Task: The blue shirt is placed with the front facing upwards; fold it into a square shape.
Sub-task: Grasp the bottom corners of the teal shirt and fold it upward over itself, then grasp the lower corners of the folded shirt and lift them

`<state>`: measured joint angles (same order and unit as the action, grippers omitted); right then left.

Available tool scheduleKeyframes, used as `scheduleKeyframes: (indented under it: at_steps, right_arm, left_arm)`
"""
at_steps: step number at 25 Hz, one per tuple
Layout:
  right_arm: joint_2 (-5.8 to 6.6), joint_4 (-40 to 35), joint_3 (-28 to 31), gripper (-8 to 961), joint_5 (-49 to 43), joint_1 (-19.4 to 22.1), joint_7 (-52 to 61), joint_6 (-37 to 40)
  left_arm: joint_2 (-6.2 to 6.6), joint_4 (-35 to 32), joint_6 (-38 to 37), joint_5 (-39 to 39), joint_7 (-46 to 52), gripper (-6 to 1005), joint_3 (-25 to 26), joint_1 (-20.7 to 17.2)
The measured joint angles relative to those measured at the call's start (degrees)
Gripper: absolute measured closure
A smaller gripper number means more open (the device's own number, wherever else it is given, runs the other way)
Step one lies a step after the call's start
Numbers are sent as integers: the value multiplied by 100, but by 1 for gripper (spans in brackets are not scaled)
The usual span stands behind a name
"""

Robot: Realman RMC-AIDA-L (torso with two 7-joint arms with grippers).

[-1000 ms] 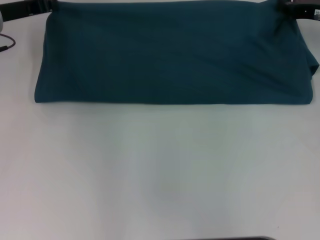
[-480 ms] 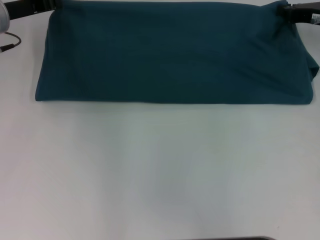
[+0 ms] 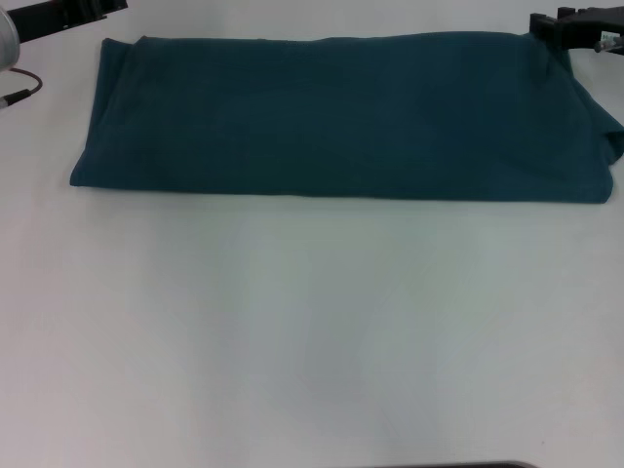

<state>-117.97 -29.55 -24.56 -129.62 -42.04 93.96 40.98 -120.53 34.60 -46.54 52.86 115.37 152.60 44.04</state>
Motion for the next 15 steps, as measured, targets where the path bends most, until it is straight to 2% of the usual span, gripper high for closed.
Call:
scheduleKeyframes:
  at_steps: [5, 8, 10, 14, 15]
  right_arm:
    - [-50, -176, -18, 616, 147, 59, 4, 99]
    - [-87, -394, -19, 359, 280, 185, 10, 346]
    - [-91, -535, 3, 306, 330, 274, 38, 590]
    - [-93, -802, -18, 199, 720, 565, 55, 1244]
    - [-94, -856, -27, 200, 780, 633, 56, 1380]
  left_arm:
    - [-35, 103, -19, 79, 1, 577, -10, -106]
    - [-9, 173, -264, 93, 2, 434, 7, -226]
    - [-8, 232, -404, 111, 2, 359, 17, -275]
    - [-60, 697, -1204, 324, -1, 209, -7, -560]
    - [-78, 807, -1393, 374, -7, 204, -8, -632]
